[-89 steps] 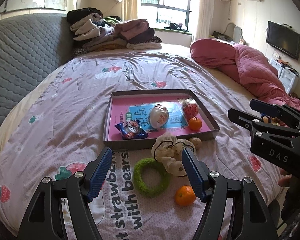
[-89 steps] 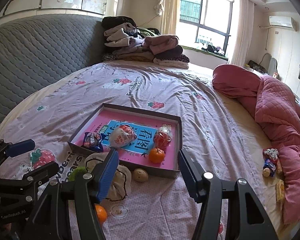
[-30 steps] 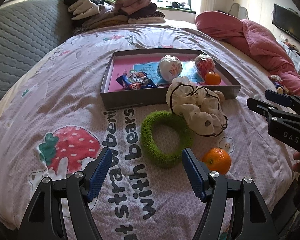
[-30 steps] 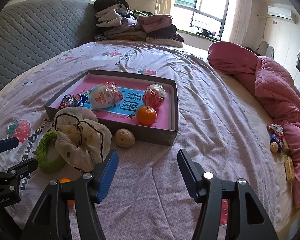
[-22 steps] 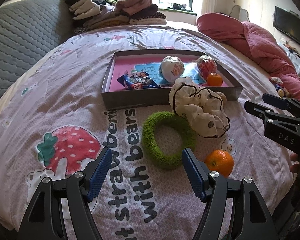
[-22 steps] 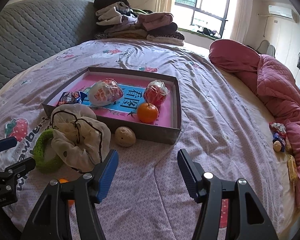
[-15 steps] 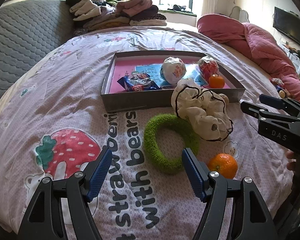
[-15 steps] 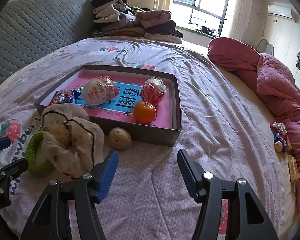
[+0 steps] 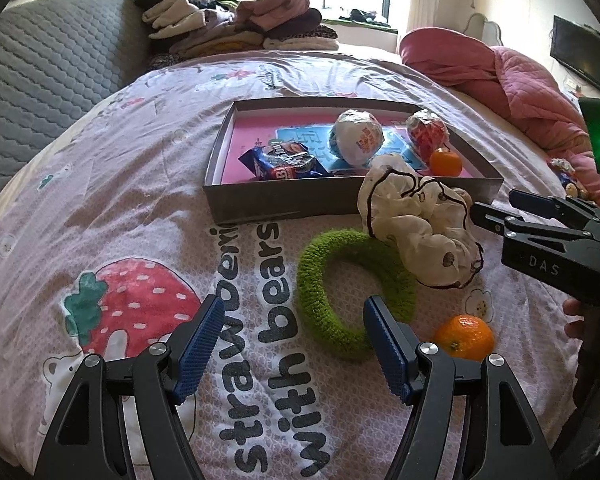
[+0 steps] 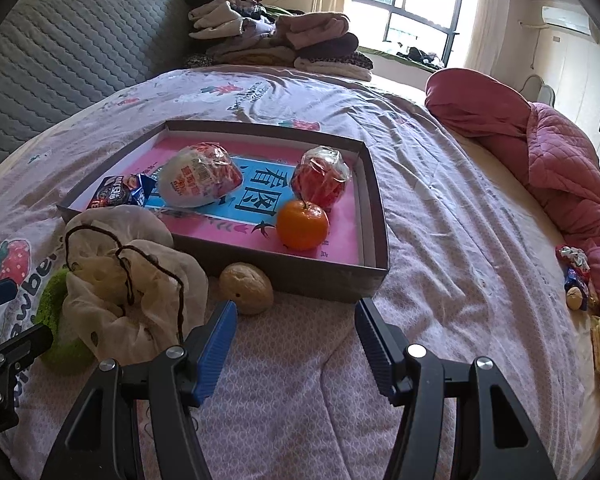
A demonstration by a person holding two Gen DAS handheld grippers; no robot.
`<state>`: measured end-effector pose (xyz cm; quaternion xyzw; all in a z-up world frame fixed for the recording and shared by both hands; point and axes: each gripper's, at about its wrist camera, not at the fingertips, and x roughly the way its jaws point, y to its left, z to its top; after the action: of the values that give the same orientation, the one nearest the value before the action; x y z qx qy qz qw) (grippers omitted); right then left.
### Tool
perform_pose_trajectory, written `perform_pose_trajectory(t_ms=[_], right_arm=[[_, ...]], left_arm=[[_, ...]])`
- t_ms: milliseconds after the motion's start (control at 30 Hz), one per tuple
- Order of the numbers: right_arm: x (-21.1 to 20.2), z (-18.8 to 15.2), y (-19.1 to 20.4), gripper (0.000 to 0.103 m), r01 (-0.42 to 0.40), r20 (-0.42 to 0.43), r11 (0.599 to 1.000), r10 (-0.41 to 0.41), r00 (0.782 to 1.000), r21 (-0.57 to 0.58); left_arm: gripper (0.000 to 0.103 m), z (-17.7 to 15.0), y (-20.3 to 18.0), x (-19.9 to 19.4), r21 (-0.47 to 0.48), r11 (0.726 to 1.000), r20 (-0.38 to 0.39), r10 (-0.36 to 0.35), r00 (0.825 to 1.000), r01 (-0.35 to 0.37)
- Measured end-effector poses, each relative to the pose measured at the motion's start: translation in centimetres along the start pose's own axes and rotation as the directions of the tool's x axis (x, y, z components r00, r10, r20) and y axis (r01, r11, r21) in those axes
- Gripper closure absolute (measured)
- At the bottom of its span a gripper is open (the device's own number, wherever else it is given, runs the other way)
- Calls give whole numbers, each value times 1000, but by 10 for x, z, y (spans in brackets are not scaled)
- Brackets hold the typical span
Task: Organize objects
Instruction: 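Move the left tool toward the green fuzzy ring while the right tool approaches the walnut, then close the left tool on the green fuzzy ring while the right tool grasps the walnut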
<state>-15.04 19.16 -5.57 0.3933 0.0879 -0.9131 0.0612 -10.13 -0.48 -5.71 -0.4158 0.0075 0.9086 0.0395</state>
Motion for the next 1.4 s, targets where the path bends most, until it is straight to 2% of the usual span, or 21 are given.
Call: perform_pose_trajectory(t_ms=[1000,1233,1400], right_arm=[[34,11,9,43,-89,-46,995,91,995,44],[35,9,10,52,-106,-45,993,108,993,43],[34,9,14,69,-130,-42,991,131,990,28]], left_arm=[[30,8,6,22,-15,999,5,37,999,-37],[30,9,5,27,-19,1000,15,23,1000,-22],[33,8,5,30,-19,1000,19,16,1000,-16]])
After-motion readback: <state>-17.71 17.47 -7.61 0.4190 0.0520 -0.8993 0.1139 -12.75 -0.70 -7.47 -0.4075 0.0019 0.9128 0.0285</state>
